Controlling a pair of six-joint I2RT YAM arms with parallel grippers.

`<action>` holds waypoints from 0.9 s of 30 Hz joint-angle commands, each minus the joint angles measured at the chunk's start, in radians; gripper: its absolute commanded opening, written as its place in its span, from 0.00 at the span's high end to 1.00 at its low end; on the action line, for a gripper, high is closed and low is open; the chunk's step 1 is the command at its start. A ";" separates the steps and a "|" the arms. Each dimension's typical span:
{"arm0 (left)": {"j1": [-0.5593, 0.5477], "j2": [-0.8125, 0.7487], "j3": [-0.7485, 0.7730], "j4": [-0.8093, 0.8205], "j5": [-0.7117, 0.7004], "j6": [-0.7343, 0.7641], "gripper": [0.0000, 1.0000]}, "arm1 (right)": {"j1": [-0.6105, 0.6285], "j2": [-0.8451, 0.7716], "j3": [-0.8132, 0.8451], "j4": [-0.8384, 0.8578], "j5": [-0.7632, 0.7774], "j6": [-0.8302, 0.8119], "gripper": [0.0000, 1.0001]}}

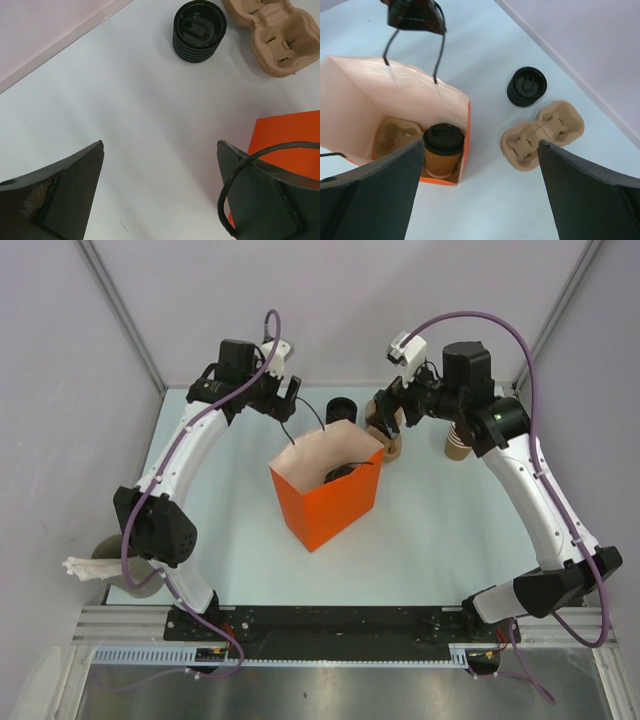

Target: Pack the takeout coffee

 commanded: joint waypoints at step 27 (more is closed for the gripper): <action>-0.021 -0.107 0.129 -0.054 0.169 0.075 0.01 | -0.243 -0.069 -0.287 0.232 -0.153 0.113 0.00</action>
